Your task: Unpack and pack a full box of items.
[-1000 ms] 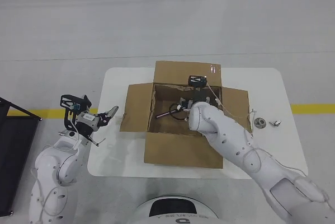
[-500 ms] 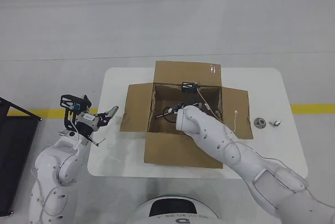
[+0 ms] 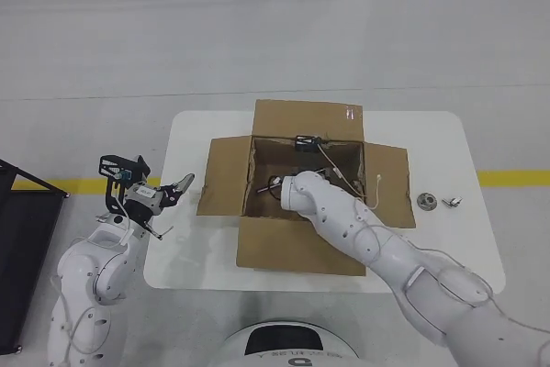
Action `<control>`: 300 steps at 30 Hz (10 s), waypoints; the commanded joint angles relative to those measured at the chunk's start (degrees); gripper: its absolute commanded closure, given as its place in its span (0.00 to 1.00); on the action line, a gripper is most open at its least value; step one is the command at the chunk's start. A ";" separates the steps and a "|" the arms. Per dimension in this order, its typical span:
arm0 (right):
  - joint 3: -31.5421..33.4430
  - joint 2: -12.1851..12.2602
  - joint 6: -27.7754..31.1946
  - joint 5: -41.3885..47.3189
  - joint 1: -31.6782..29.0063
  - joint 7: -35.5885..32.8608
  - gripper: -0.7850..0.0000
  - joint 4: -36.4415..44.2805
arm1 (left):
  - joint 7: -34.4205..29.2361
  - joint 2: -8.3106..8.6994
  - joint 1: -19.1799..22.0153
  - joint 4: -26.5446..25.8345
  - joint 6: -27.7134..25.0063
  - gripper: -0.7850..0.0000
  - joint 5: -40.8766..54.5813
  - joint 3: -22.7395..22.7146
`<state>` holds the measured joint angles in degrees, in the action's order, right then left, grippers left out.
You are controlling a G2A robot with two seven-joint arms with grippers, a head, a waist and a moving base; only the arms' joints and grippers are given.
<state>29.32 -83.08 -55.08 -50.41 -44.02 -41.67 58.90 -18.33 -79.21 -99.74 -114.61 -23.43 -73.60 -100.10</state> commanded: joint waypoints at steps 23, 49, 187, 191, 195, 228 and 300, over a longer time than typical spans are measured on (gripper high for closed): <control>1.54 1.01 3.97 -13.87 -2.68 -10.78 0.27 6.57 | 0.00 0.00 0.00 0.00 0.00 0.00 0.00 0.00; 13.75 2.03 9.42 -19.68 -9.98 -16.95 0.13 17.62 | 0.00 0.00 0.00 0.00 0.00 0.00 0.00 0.00; 43.46 -10.39 32.01 -31.89 -42.73 -9.78 1.00 55.76 | 0.00 0.00 0.00 0.00 0.00 0.00 0.00 0.00; 49.15 -9.77 37.11 -22.82 -49.19 -5.14 1.00 68.57 | 0.00 0.00 0.00 0.00 0.00 0.00 0.00 0.00; 57.39 -9.34 40.34 -12.02 -54.47 -0.85 1.00 75.74 | 0.00 0.00 0.00 0.00 0.00 0.00 0.00 0.00; 97.14 -1.59 40.84 12.91 -47.67 -21.68 1.00 46.56 | 0.00 0.00 0.00 0.00 0.00 0.00 0.00 0.00; 95.29 9.09 32.37 18.84 -39.72 -19.13 0.00 21.61 | 0.00 0.00 0.00 0.00 0.00 0.00 0.00 0.00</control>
<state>124.51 -74.04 -22.60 -31.85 -83.47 -60.87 80.13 -18.33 -79.21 -99.74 -114.61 -23.43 -73.60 -100.10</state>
